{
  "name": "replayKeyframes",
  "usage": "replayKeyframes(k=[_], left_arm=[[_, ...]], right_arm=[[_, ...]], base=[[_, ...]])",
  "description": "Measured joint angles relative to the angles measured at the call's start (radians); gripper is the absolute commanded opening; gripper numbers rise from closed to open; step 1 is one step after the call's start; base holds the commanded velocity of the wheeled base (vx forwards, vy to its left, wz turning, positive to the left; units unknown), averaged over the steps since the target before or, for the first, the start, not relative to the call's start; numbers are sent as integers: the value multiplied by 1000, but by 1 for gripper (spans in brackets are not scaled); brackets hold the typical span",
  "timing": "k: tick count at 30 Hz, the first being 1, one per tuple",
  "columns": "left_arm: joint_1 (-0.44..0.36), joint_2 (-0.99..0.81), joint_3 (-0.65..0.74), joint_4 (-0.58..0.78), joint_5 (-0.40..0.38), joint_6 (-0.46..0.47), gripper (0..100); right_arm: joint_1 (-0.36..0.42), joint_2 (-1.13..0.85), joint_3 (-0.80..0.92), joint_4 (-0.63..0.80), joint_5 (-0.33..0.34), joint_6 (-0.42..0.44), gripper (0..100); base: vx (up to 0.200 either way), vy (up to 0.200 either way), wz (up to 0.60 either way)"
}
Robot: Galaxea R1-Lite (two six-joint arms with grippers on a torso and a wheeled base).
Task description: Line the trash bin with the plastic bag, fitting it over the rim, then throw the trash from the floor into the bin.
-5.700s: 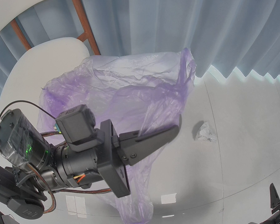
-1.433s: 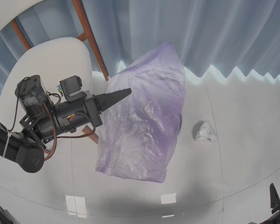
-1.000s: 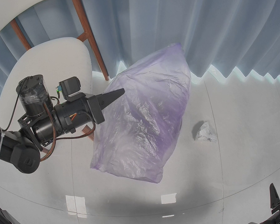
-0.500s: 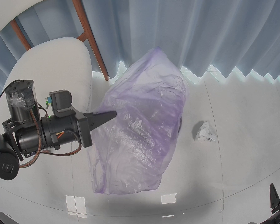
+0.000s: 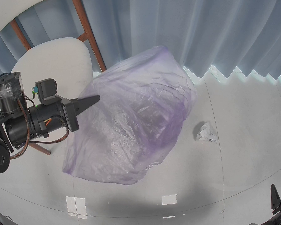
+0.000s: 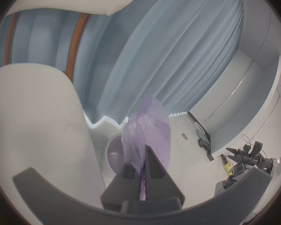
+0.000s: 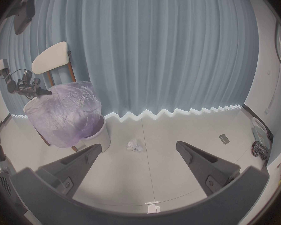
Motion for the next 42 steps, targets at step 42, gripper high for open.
replayKeyframes(k=[42], left_arm=[[-259,77,14,-356,124,-18,0]], right_arm=[[0,0,0,0,0,0,100]], base=[[0,0,0]])
